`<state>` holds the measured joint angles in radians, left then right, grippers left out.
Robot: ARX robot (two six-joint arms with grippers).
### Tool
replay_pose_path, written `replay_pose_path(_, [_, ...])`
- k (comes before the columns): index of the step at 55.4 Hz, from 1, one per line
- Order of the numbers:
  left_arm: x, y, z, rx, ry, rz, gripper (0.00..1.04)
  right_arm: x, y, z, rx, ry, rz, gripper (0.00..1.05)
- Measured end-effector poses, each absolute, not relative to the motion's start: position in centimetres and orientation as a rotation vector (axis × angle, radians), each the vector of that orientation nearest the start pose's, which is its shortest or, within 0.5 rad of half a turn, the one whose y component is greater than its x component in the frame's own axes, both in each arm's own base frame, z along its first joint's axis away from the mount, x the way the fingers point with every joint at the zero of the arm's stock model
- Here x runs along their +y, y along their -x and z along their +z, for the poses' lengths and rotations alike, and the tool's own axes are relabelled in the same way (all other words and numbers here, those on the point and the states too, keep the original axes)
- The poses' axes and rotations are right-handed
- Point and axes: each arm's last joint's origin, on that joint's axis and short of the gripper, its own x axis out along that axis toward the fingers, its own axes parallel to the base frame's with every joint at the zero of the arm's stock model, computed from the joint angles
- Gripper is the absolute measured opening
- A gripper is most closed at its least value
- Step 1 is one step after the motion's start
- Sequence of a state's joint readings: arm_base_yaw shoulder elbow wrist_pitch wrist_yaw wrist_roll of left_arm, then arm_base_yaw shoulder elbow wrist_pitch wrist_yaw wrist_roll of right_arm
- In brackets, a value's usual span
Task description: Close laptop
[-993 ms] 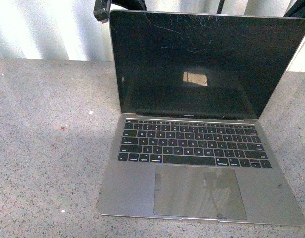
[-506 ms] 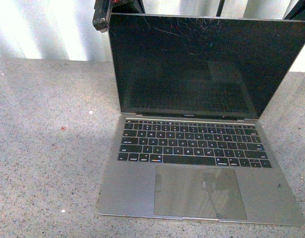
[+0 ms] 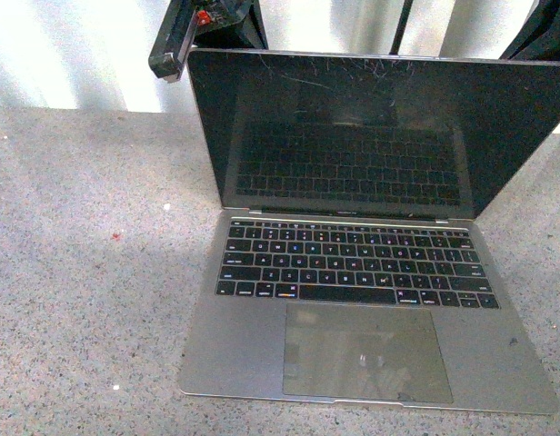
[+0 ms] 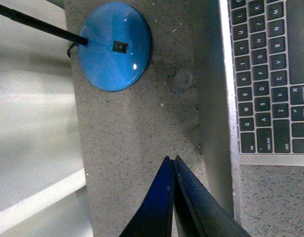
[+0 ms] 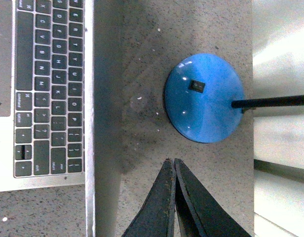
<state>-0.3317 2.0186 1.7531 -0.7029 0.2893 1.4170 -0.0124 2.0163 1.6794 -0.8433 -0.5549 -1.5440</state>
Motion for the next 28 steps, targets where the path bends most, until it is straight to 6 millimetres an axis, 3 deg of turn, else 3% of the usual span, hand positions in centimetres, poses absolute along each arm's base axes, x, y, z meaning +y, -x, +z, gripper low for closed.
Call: replay_pose_path(28, [-15.8,-37.9,23.4,0.438,-1.281,-1.262,0.04,2.6,-38.9,21.9,0.555,1.024,1.242,0.03])
